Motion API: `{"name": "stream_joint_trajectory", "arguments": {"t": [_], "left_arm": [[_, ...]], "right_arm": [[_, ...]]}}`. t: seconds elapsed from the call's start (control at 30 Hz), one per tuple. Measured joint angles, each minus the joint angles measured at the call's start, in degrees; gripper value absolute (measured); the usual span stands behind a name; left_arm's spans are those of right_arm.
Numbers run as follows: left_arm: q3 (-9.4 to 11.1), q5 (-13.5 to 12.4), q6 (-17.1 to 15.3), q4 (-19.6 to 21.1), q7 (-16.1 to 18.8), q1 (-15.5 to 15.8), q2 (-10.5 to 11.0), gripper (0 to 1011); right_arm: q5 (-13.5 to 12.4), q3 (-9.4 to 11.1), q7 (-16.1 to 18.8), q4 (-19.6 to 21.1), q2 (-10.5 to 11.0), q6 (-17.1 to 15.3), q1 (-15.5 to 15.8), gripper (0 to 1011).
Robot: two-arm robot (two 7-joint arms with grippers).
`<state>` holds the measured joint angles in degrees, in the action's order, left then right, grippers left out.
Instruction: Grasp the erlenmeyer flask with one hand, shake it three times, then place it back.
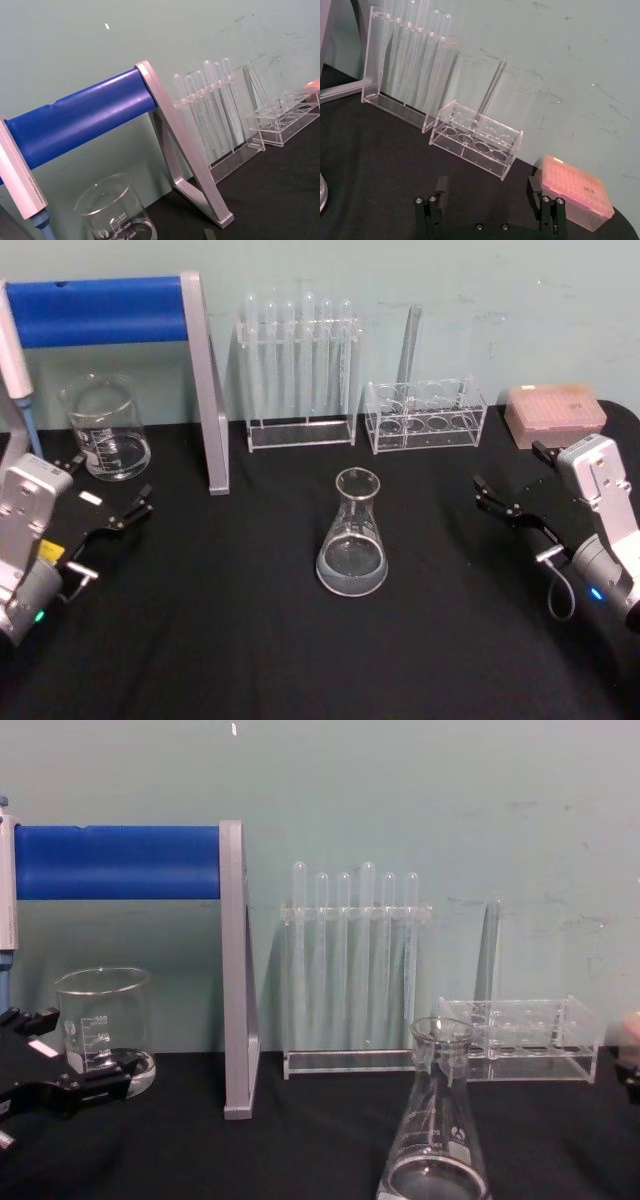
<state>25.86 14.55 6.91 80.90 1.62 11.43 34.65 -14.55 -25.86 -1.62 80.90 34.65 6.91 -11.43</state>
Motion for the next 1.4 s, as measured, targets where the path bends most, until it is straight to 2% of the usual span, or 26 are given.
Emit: {"name": "stream_joint_trajectory", "arguments": {"t": [0.3, 0.63, 0.83, 0.97, 1.2, 1.4], "left_arm": [[0.0, 0.0, 0.0, 0.0, 0.0, 0.0, 0.0, 1001], [0.0, 0.0, 0.0, 0.0, 0.0, 0.0, 0.0, 1001], [0.0, 0.0, 0.0, 0.0, 0.0, 0.0, 0.0, 1001], [0.0, 0.0, 0.0, 0.0, 0.0, 0.0, 0.0, 1001], [0.0, 0.0, 0.0, 0.0, 0.0, 0.0, 0.0, 1001], [0.0, 0.0, 0.0, 0.0, 0.0, 0.0, 0.0, 1000]], "right_arm": [[0.0, 0.6, 0.8, 0.2, -0.1, 0.0, 0.5, 1000], [-1.8, 2.8, 3.6, 4.5, 1.0, -0.2, 4.6, 1000], [-4.8, 4.4, 7.1, 8.6, 2.1, 0.3, 8.4, 1000], [-6.7, 5.0, 9.5, 10.3, 2.3, 0.5, 9.8, 1000], [-8.8, 4.9, 13.6, 11.7, 1.5, -0.1, 10.7, 1000], [-9.3, 4.3, 16.2, 12.1, 0.5, -0.5, 10.5, 1000]]}}
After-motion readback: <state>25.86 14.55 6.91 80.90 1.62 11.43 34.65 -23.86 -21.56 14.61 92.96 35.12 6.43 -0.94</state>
